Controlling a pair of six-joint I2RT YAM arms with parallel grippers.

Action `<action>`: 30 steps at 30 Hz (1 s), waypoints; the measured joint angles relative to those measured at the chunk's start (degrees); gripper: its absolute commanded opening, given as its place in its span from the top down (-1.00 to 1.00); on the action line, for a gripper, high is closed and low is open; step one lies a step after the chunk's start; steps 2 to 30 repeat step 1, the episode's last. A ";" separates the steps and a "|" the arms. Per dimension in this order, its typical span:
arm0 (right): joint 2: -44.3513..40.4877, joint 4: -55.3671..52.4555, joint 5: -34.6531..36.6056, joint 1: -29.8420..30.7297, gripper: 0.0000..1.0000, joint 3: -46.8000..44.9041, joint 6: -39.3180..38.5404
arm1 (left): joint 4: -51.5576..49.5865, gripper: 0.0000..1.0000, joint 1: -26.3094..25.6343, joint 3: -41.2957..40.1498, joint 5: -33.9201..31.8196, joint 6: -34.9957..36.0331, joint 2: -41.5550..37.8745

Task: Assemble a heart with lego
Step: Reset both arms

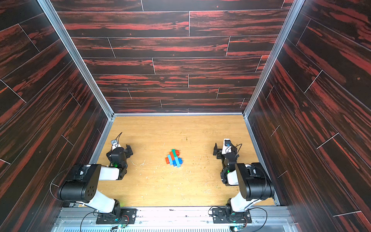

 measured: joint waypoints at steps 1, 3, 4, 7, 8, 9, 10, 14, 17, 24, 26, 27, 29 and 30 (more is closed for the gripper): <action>0.00 0.15 0.02 0.09 -0.97 0.00 -0.09 | 1.14 -1.00 0.00 -0.04 0.50 0.26 0.13; 0.00 0.15 0.02 0.09 -0.97 0.00 -0.09 | 1.14 -1.00 0.00 -0.04 0.50 0.26 0.13; 0.00 0.15 0.02 0.09 -0.97 0.00 -0.09 | 1.14 -1.00 0.00 -0.04 0.50 0.26 0.13; 0.00 0.15 0.02 0.09 -0.97 0.00 -0.09 | 1.14 -1.00 0.00 -0.04 0.50 0.26 0.13; 0.00 0.15 0.02 0.09 -0.97 0.00 -0.09 | 1.14 -1.00 0.00 -0.04 0.50 0.26 0.13; 0.00 0.15 0.02 0.09 -0.97 0.00 -0.09 | 1.14 -1.00 0.00 -0.04 0.50 0.26 0.13; 0.00 0.15 0.02 0.09 -0.97 0.00 -0.09 | 1.14 -1.00 0.00 -0.04 0.50 0.26 0.13; 0.00 0.15 0.02 0.09 -0.97 0.00 -0.09 | 1.14 -1.00 0.00 -0.04 0.50 0.26 0.13; 0.00 0.15 0.02 0.09 -0.97 0.00 -0.09 | 1.14 -1.00 0.00 -0.04 0.50 0.26 0.13; 0.00 0.15 0.02 0.09 -0.97 0.00 -0.09 | 1.14 -1.00 0.00 -0.04 0.50 0.26 0.13; 0.00 0.15 0.02 0.09 -0.97 0.00 -0.09 | 1.14 -1.00 0.00 -0.04 0.50 0.26 0.13; 0.00 0.15 0.02 0.09 -0.97 0.00 -0.09 | 1.14 -1.00 0.00 -0.04 0.50 0.26 0.13; 0.00 0.15 0.02 0.09 -0.97 0.00 -0.09 | 1.14 -1.00 0.00 -0.04 0.50 0.26 0.13; 0.00 0.15 0.02 0.09 -0.97 0.00 -0.09 | 1.14 -1.00 0.00 -0.04 0.50 0.26 0.13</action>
